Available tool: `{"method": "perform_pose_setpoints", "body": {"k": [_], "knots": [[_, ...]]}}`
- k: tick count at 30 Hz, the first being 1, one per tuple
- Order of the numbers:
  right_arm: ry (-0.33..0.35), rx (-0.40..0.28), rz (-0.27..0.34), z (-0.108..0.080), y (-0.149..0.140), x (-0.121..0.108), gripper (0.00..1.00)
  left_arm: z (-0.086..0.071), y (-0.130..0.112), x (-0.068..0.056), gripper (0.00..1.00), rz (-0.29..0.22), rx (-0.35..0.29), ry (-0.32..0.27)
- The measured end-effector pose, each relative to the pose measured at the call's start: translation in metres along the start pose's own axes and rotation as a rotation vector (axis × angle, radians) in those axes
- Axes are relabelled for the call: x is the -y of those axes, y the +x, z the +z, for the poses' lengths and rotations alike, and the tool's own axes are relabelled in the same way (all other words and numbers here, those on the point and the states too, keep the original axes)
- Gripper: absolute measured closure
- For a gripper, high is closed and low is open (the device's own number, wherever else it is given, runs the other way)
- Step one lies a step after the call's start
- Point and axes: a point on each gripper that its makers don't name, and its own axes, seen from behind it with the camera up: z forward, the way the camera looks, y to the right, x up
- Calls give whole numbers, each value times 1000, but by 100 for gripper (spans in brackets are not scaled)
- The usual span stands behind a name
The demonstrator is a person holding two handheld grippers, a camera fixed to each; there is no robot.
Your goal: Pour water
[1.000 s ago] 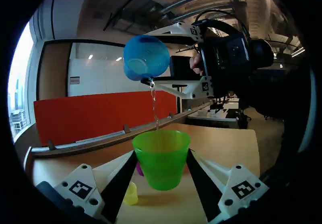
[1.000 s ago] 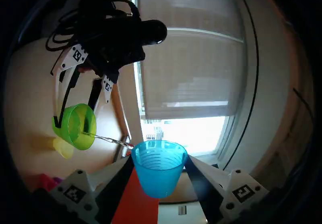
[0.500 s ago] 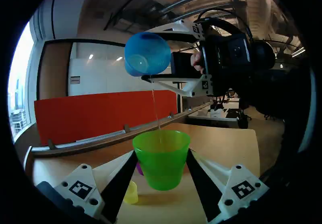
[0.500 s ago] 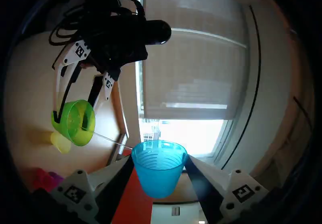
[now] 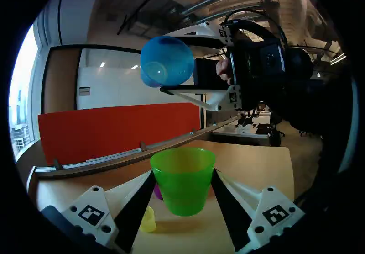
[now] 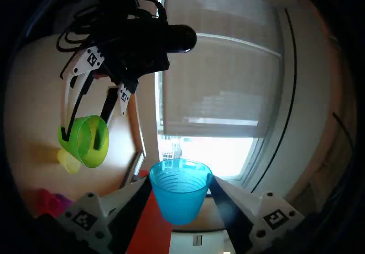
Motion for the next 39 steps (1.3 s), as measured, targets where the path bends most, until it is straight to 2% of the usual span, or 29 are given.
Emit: {"method": "perform_pose_setpoints", "body": {"k": [14,20,29,39], "knots": [[-8,1,46,0,-6,1,10,-1,1,-1,17,5,2,-1],[-18,-4,94,-3,-6,-1,10,-1,2,-1,17,5,0,0],[-29,-17,227,-7,-10,0,10,0,3,-2,17,11,4,-1],[-54,-14,435,-11,-15,9,10,-1,4,-2,17,15,6,2]]}}
